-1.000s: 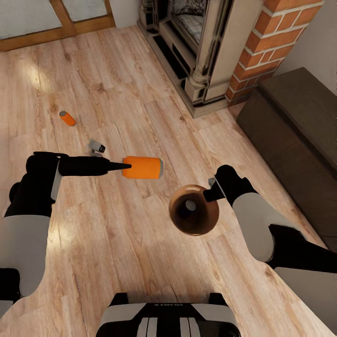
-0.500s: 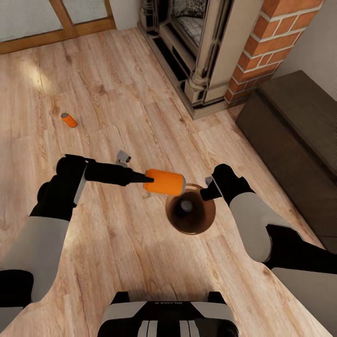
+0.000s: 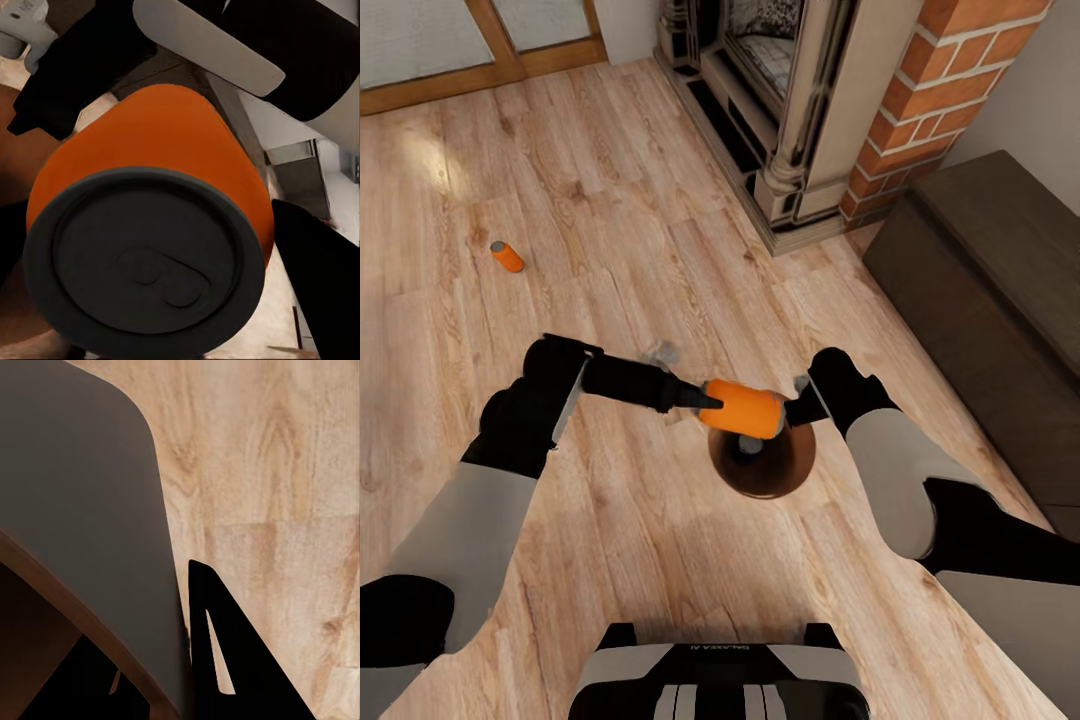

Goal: Put the three can of soda from the living room inside the tash can in the kitchen.

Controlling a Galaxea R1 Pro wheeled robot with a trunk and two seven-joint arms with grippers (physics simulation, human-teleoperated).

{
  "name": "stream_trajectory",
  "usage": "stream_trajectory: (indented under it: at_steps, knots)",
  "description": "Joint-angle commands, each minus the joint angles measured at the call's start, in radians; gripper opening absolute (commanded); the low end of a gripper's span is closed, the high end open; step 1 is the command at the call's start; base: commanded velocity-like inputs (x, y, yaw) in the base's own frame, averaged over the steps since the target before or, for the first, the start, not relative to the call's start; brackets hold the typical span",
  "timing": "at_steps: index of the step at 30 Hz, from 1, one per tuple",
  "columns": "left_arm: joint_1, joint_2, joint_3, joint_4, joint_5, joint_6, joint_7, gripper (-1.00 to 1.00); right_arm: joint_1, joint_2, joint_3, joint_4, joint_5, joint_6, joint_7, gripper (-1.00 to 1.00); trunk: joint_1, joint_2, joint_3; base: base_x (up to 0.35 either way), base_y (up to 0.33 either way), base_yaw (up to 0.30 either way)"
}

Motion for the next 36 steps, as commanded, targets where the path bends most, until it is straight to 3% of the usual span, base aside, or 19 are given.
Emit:
stream_trajectory:
  at_steps: [1,4,6,11,18,22,28,36]
  knots:
    - [0.0,-0.007,-0.018,0.0,0.001,0.0,0.026,-1.0,-0.002,0.002,-0.002,0.001,-0.022,0.004,0.004,-1.0,0.0,0.0,0.0,0.0,0.0,0.0]
    - [0.0,-0.014,-0.038,0.0,0.001,0.0,0.076,-1.0,-0.005,0.005,-0.002,0.001,-0.022,0.004,0.004,-1.0,0.0,0.0,0.0,0.0,0.0,0.0]
    - [0.004,-0.017,-0.055,0.0,0.001,0.0,0.146,-1.0,-0.007,0.006,-0.002,0.0,-0.022,0.004,0.004,-1.0,0.0,0.0,0.0,0.0,0.0,0.0]
    - [0.015,-0.019,-0.12,-0.001,0.001,0.0,0.258,-1.0,-0.016,0.012,-0.002,-0.013,-0.023,0.004,0.006,-1.0,0.0,0.0,0.0,0.0,0.0,0.0]
    - [0.019,-0.018,-0.166,0.0,0.001,0.0,0.338,-1.0,-0.021,0.018,-0.002,-0.042,-0.024,0.004,0.007,-1.0,0.0,0.0,0.0,0.0,0.0,0.0]
    - [0.043,-0.019,-0.196,-0.001,0.001,0.0,0.413,-1.0,-0.029,0.027,-0.002,-0.045,-0.07,0.004,0.006,-1.0,0.0,0.0,0.0,0.0,0.0,0.0]
    - [0.051,-0.037,-0.209,0.001,-0.001,0.0,0.483,-1.0,-0.043,0.027,-0.001,-0.044,-0.127,0.004,0.005,-1.0,0.0,0.0,0.0,0.0,0.0,0.0]
    - [0.052,-0.087,-0.21,0.006,-0.002,0.0,0.609,-1.0,-0.049,0.027,-0.001,-0.038,-0.138,0.004,0.007,-1.0,0.0,0.0,0.0,0.0,0.0,0.0]
